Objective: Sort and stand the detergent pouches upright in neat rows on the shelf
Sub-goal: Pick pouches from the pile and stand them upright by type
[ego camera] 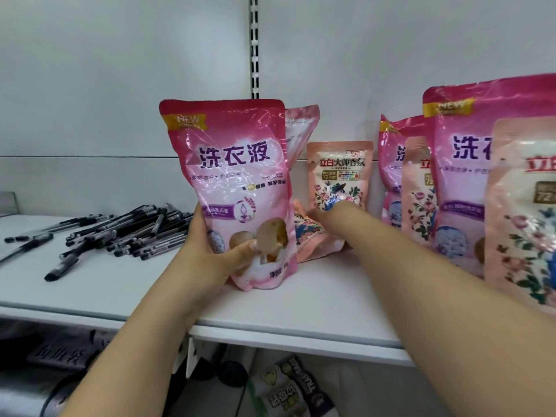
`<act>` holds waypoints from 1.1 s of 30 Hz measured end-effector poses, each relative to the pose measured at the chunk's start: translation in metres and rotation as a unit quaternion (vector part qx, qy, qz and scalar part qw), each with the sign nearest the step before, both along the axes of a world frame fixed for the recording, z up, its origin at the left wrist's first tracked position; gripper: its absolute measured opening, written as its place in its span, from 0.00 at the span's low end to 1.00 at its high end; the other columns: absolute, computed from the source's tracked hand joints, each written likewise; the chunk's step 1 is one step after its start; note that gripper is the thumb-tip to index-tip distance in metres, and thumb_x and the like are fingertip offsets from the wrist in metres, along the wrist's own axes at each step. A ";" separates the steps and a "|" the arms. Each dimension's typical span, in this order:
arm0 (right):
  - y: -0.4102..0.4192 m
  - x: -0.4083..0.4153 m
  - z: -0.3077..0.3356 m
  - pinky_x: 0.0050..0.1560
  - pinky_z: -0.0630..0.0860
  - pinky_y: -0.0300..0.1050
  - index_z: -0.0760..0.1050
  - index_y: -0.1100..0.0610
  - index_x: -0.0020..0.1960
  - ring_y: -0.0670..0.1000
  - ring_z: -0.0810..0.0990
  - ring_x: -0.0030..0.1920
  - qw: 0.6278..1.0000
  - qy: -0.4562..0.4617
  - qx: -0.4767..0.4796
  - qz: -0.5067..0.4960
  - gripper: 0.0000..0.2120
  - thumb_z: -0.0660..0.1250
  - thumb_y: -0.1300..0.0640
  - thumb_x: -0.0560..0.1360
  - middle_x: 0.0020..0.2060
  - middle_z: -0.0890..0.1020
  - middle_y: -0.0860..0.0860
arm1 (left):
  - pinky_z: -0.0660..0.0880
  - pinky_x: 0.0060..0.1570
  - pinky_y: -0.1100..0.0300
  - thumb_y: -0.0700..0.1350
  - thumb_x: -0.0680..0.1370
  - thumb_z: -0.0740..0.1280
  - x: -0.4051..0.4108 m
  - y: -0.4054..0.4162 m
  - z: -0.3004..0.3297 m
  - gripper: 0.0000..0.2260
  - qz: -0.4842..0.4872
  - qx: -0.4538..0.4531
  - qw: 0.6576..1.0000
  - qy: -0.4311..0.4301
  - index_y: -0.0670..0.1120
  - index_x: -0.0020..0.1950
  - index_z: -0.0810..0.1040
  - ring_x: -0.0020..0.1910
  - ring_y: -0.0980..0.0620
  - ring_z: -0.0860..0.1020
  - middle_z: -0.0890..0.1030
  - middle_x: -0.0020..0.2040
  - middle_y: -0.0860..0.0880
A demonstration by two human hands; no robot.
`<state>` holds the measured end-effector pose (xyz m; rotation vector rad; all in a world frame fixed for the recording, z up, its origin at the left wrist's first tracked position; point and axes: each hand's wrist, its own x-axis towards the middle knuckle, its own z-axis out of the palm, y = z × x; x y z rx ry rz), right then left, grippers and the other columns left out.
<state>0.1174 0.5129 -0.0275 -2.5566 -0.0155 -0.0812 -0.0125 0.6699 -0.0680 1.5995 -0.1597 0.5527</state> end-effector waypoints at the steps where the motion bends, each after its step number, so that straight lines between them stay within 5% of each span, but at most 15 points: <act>1: 0.000 0.002 0.000 0.50 0.70 0.47 0.64 0.63 0.69 0.56 0.73 0.51 1.000 -0.002 -0.018 0.014 0.33 0.56 0.38 0.76 0.49 0.75 0.60 | 0.76 0.42 0.67 0.44 0.59 0.72 0.001 0.000 0.000 0.36 0.001 -0.001 1.000 -0.001 0.58 0.65 0.64 0.51 0.59 0.80 0.81 0.52 0.59; 4: -0.007 0.013 0.001 0.50 0.70 0.44 0.69 0.62 0.64 0.55 0.73 0.49 0.998 0.053 0.008 0.040 0.32 0.65 0.39 0.71 0.48 0.76 0.57 | 0.75 0.44 0.64 0.43 0.59 0.72 0.000 0.000 0.000 0.37 -0.003 -0.002 1.000 0.000 0.58 0.65 0.64 0.52 0.58 0.80 0.81 0.52 0.58; 6: -0.010 0.014 0.001 0.61 0.71 0.47 0.71 0.58 0.61 0.55 0.75 0.56 0.987 0.133 0.063 0.067 0.37 0.76 0.40 0.60 0.56 0.77 0.54 | 0.75 0.43 0.65 0.43 0.60 0.72 -0.001 0.000 0.000 0.37 -0.005 -0.004 1.000 0.000 0.58 0.66 0.64 0.52 0.57 0.79 0.80 0.53 0.57; 9: -0.011 0.021 0.005 0.65 0.70 0.52 0.74 0.60 0.49 0.55 0.77 0.59 0.966 0.182 0.157 0.098 0.18 0.75 0.51 0.66 0.59 0.78 0.56 | 0.76 0.37 0.71 0.43 0.60 0.72 -0.003 -0.001 0.001 0.37 -0.002 -0.011 1.000 -0.004 0.56 0.67 0.64 0.51 0.58 0.78 0.80 0.54 0.56; 11: -0.010 0.007 0.012 0.63 0.72 0.54 0.74 0.60 0.47 0.57 0.77 0.59 0.974 0.124 0.156 0.104 0.11 0.71 0.55 0.70 0.57 0.79 0.58 | 0.76 0.35 0.72 0.41 0.62 0.72 -0.004 -0.003 0.002 0.36 -0.001 -0.014 1.000 -0.004 0.55 0.68 0.64 0.50 0.59 0.78 0.79 0.54 0.56; 15: -0.014 -0.025 0.030 0.49 0.77 0.48 0.74 0.62 0.56 0.57 0.79 0.49 0.986 -0.036 0.147 0.076 0.13 0.68 0.58 0.73 0.51 0.80 0.57 | 0.74 0.30 0.74 0.37 0.67 0.71 -0.008 -0.007 0.005 0.33 -0.004 -0.021 1.000 0.000 0.51 0.69 0.63 0.44 0.63 0.77 0.78 0.50 0.57; 18: -0.014 -0.040 0.032 0.41 0.74 0.45 0.68 0.58 0.65 0.54 0.77 0.42 0.958 -0.154 0.234 0.054 0.16 0.61 0.58 0.78 0.52 0.78 0.55 | 0.72 0.28 0.75 0.36 0.68 0.71 -0.010 -0.008 0.007 0.32 -0.001 -0.020 1.000 0.003 0.50 0.68 0.63 0.42 0.63 0.76 0.77 0.48 0.57; 20: -0.019 -0.048 0.022 0.42 0.75 0.44 0.65 0.55 0.67 0.54 0.77 0.49 0.941 -0.194 0.275 0.029 0.17 0.59 0.57 0.79 0.54 0.76 0.53 | 0.72 0.28 0.75 0.35 0.68 0.70 -0.010 -0.009 0.007 0.32 -0.006 -0.024 1.000 0.002 0.50 0.68 0.63 0.43 0.63 0.75 0.77 0.48 0.58; 24: -0.044 -0.053 -0.004 0.50 0.75 0.51 0.69 0.60 0.64 0.59 0.77 0.56 0.918 -0.041 0.394 -0.010 0.18 0.59 0.70 0.76 0.58 0.77 0.58 | 0.74 0.36 0.69 0.36 0.67 0.71 -0.009 -0.008 0.006 0.33 0.000 -0.026 1.000 0.007 0.50 0.69 0.62 0.49 0.55 0.77 0.77 0.50 0.56; 28: -0.051 -0.055 -0.009 0.50 0.74 0.57 0.71 0.61 0.61 0.61 0.77 0.56 0.864 0.000 0.504 0.007 0.19 0.57 0.75 0.74 0.54 0.78 0.60 | 0.72 0.43 0.64 0.36 0.68 0.71 -0.007 -0.004 0.004 0.35 -0.014 -0.031 0.999 0.008 0.50 0.71 0.61 0.57 0.50 0.76 0.76 0.57 0.51; 30: -0.043 -0.061 -0.010 0.54 0.74 0.56 0.71 0.61 0.60 0.59 0.77 0.55 0.865 0.013 0.500 0.047 0.18 0.59 0.74 0.74 0.53 0.78 0.59 | 0.73 0.43 0.64 0.35 0.69 0.71 -0.008 -0.005 0.006 0.34 -0.016 -0.027 0.999 0.006 0.50 0.71 0.61 0.56 0.51 0.76 0.76 0.58 0.51; 33: -0.035 -0.056 -0.012 0.62 0.71 0.54 0.70 0.59 0.61 0.57 0.76 0.59 0.920 0.022 0.384 0.079 0.25 0.72 0.67 0.66 0.57 0.79 0.54 | 0.73 0.42 0.64 0.36 0.69 0.71 -0.009 -0.005 0.005 0.33 -0.012 -0.021 1.000 -0.003 0.50 0.70 0.61 0.52 0.55 0.77 0.77 0.54 0.55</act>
